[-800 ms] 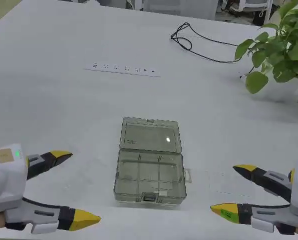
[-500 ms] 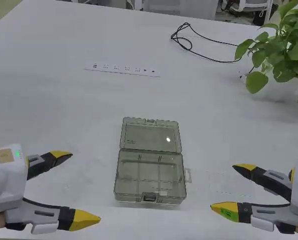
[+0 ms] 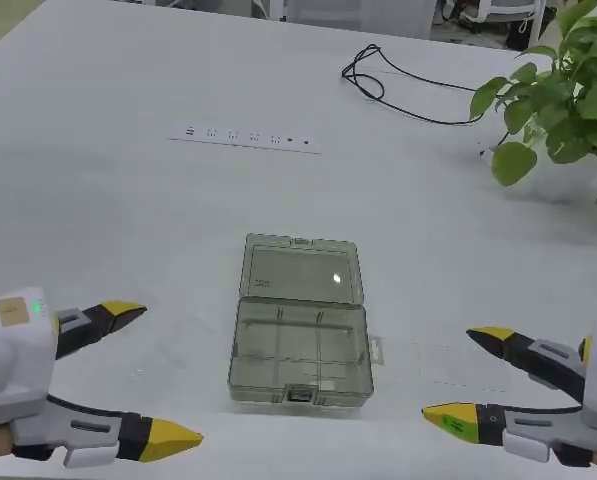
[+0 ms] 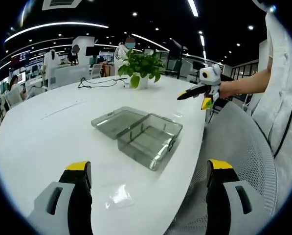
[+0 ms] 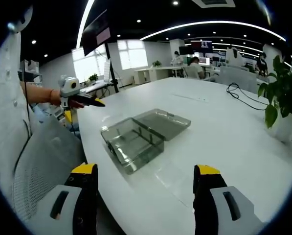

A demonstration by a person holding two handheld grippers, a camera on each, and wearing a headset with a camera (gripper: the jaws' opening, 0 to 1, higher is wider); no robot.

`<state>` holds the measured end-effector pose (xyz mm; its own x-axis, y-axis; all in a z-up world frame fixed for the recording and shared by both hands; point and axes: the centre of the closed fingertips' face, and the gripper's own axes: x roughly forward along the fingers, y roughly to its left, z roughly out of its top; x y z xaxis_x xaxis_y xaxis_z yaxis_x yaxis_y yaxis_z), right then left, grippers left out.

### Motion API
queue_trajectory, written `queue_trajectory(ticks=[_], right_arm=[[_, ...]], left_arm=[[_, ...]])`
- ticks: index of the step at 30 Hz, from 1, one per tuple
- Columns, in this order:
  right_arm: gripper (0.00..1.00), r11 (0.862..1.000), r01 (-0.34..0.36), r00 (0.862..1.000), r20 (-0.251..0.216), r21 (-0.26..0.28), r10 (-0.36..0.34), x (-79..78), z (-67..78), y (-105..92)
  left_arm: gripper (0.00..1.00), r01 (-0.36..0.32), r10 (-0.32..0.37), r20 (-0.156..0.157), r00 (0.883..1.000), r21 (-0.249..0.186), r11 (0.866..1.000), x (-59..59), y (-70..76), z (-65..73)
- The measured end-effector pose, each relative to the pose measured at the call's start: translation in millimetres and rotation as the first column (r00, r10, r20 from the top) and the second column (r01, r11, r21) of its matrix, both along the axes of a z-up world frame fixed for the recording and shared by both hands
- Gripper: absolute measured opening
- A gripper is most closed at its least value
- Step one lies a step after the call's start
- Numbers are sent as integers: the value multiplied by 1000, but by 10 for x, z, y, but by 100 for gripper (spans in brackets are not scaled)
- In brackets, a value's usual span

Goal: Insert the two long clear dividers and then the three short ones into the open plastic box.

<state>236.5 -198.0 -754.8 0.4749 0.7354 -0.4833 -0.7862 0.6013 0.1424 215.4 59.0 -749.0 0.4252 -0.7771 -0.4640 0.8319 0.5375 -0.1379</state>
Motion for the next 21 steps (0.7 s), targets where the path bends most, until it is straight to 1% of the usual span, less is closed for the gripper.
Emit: queue_trajectory(ticks=[21], right_arm=[[81, 1000, -4, 1000, -2, 0, 4, -2, -2, 10]], left_arm=[[100, 1, -1, -7, 1000, 2, 1000, -6, 1, -24]])
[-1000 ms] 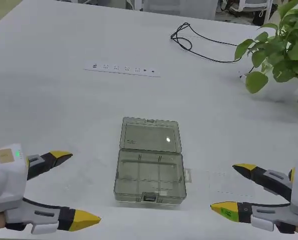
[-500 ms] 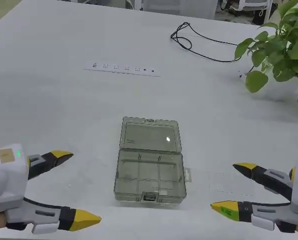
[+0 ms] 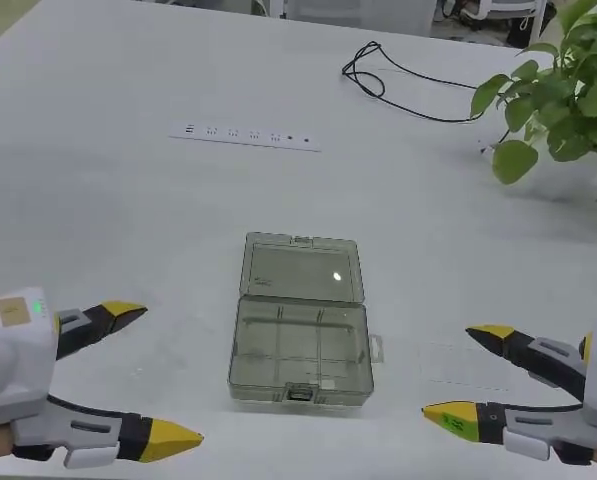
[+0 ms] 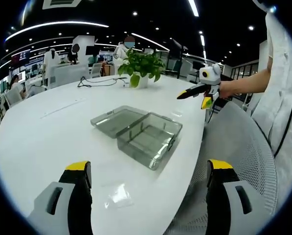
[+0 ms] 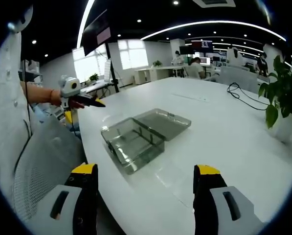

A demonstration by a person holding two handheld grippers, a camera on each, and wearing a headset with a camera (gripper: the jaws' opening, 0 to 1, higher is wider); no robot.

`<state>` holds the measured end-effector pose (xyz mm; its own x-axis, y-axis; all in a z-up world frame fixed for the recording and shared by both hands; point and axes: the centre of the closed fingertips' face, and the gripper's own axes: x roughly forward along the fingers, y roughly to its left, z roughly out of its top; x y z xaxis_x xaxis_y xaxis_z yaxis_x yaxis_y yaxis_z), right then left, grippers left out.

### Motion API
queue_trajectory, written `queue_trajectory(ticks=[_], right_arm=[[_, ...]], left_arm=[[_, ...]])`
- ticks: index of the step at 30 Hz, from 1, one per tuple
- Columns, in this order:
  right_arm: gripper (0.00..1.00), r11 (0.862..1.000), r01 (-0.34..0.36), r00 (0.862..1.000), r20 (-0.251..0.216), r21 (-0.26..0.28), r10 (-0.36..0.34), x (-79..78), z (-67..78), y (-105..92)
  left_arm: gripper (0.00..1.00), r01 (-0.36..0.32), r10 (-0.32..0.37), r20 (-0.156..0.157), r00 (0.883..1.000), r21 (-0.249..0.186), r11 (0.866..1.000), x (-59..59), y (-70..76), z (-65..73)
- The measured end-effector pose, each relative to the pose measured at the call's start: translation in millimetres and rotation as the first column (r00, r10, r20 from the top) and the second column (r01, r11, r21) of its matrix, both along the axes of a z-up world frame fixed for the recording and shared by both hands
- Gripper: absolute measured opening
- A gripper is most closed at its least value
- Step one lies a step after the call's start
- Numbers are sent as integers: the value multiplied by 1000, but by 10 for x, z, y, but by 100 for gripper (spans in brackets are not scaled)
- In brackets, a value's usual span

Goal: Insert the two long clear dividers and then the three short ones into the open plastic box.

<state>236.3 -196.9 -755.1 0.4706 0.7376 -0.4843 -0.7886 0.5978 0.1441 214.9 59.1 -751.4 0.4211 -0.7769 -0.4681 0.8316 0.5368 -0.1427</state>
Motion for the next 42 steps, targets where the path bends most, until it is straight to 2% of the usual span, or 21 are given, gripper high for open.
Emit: queue_trajectory(ticks=[13, 23, 32, 42], right_arm=[[80, 1000, 0, 1000, -1, 0, 0, 10, 5, 9], [80, 1000, -5, 1000, -1, 1, 5, 16, 5, 20], [80, 1000, -1, 1000, 0, 7, 1, 31, 15, 25], [79, 1000, 8, 1000, -3, 10, -8, 32, 17, 16]], left_arm=[[100, -4, 4, -7, 1000, 0, 1000, 10, 11, -23], [100, -28, 28, -11, 1000, 13, 1000, 67, 102, -38], [100, -75, 76, -23, 997, 41, 996, 194, 267, -75], [95, -133, 140, -53, 989, 117, 984, 366, 545, -211]])
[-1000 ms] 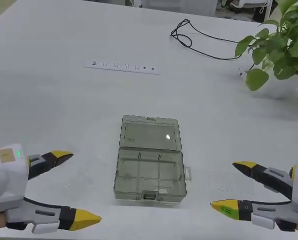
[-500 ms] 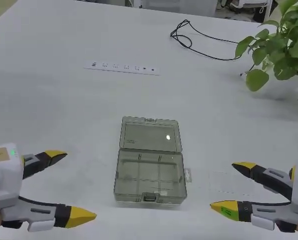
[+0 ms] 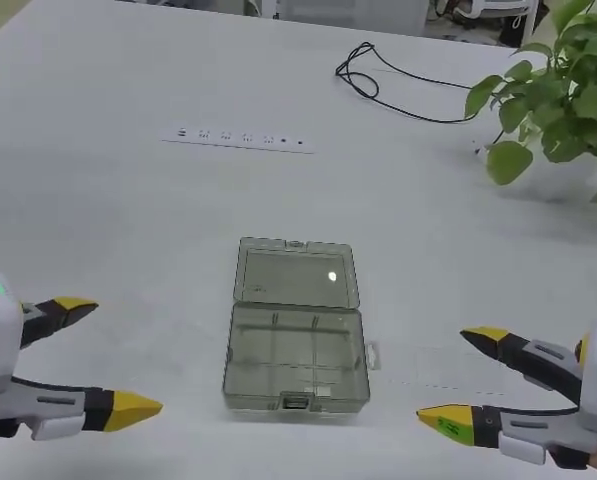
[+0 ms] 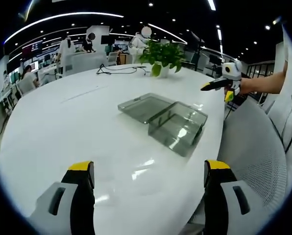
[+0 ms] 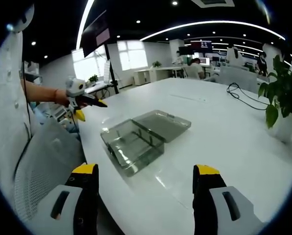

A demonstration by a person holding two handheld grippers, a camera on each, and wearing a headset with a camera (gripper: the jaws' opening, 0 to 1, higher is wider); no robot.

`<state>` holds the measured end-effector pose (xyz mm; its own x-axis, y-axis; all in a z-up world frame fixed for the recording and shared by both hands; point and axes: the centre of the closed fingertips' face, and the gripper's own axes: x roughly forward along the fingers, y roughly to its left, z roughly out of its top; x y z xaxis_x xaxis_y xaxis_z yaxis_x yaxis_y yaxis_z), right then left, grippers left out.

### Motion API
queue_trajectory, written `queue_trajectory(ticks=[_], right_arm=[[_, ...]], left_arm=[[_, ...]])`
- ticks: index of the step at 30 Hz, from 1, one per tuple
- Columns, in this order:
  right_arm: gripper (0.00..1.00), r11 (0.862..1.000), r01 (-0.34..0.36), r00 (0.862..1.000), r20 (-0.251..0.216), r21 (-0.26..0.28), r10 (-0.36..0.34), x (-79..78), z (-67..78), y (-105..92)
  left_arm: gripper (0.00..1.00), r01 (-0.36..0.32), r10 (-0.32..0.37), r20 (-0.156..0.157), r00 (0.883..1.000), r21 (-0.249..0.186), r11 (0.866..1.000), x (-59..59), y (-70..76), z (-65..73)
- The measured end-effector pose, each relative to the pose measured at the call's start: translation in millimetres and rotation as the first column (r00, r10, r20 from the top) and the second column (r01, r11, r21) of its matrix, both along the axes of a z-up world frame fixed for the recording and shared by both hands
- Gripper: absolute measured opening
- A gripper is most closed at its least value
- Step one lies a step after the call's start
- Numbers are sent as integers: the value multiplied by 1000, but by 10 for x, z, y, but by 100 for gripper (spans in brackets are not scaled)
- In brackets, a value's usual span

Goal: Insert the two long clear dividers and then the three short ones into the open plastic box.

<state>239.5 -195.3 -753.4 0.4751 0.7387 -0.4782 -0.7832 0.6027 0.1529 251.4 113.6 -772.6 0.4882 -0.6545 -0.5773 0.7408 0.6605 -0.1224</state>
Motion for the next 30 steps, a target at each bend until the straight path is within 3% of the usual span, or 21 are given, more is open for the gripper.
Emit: queue_trajectory(ticks=[3, 5, 10, 14, 16, 19, 22, 27, 30], right_arm=[[79, 1000, 1, 1000, -1, 1, -1, -5, -2, 2], [79, 1000, 4, 1000, -2, 3, -4, -5, -6, -3], [79, 1000, 10, 1000, -6, 5, -10, -12, -13, -11], [79, 1000, 16, 1000, -7, 6, -16, -5, -18, -22], [79, 1000, 19, 1000, -7, 8, -19, -2, -18, -24], [78, 1000, 22, 1000, -9, 11, -22, 1, -22, -24], [78, 1000, 25, 1000, -9, 13, -25, 9, -29, -27], [78, 999, 32, 999, -10, 18, -32, 21, -41, -31], [78, 999, 32, 999, -13, 20, -32, 16, -48, -26]], left_arm=[[91, -33, 34, -35, 999, 24, 999, 47, 85, -55], [90, -42, 43, -28, 999, 39, 998, 98, 130, -70], [85, -89, 93, -56, 994, 65, 994, 204, 249, -124], [82, -138, 150, -99, 984, 112, 984, 256, 367, -194], [78, -143, 155, -92, 984, 123, 982, 305, 385, -207], [73, -166, 186, -121, 975, 152, 974, 329, 460, -260], [70, -181, 205, -130, 970, 178, 967, 364, 515, -304], [62, -196, 241, -181, 953, 237, 952, 355, 602, -403], [59, -195, 247, -201, 948, 247, 949, 362, 604, -453]])
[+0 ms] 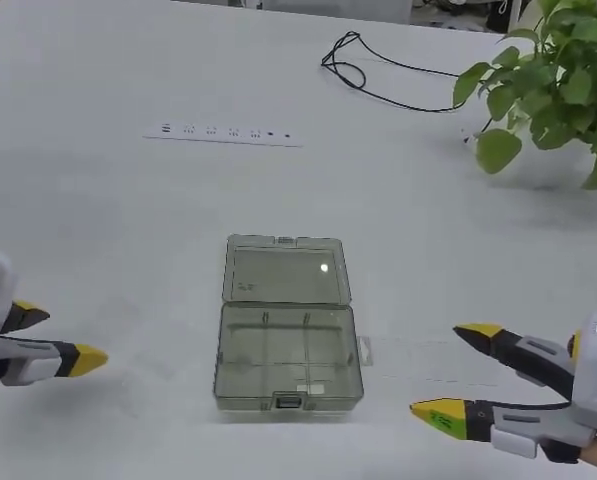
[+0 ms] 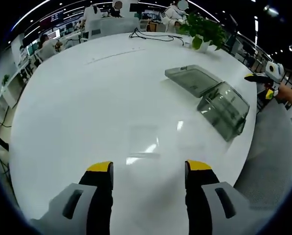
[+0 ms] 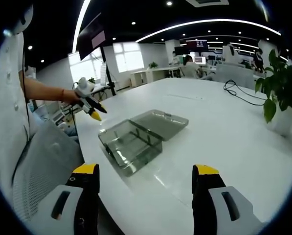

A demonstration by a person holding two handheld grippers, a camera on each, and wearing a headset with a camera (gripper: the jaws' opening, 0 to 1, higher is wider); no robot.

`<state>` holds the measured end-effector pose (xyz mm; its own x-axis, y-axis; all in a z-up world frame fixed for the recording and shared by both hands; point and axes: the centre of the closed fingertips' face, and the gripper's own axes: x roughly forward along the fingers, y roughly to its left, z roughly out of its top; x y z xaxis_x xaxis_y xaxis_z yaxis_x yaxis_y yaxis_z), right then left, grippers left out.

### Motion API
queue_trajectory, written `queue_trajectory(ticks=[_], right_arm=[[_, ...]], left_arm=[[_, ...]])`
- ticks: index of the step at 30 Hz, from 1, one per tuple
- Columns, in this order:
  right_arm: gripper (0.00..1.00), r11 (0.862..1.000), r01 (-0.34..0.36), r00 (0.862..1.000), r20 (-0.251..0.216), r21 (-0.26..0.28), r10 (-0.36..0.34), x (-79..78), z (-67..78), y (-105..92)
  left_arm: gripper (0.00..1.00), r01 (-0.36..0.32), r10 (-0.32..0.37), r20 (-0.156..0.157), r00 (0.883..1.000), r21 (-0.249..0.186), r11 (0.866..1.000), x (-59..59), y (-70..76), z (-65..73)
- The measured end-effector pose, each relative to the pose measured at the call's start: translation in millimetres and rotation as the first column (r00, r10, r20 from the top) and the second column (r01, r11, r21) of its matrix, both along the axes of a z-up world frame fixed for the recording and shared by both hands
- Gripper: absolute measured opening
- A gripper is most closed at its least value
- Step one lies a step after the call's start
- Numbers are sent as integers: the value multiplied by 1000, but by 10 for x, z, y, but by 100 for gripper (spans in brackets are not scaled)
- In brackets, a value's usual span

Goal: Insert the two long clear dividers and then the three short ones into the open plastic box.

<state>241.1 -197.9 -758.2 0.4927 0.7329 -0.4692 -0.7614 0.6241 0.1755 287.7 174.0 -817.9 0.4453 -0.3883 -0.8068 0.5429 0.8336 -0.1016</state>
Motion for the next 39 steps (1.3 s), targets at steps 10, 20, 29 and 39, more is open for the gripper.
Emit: queue_trajectory(ticks=[10, 20, 29, 39], right_arm=[[78, 1000, 9, 1000, -1, 5, -9, 30, -8, -16], [78, 1000, 13, 1000, -2, 11, -13, 48, -13, -5], [77, 1000, 17, 1000, -5, 13, -17, 54, -25, -14], [77, 1000, 21, 1000, -8, 19, -21, 52, -41, 0]], left_arm=[[50, -15, 18, -71, 997, 41, 999, -13, 46, -149], [44, 0, 7, -101, 995, 71, 997, -34, 56, -199], [39, 12, 2, -113, 994, 125, 992, -22, 74, -235], [34, 33, -9, -127, 992, 192, 981, -1, 109, -250]])
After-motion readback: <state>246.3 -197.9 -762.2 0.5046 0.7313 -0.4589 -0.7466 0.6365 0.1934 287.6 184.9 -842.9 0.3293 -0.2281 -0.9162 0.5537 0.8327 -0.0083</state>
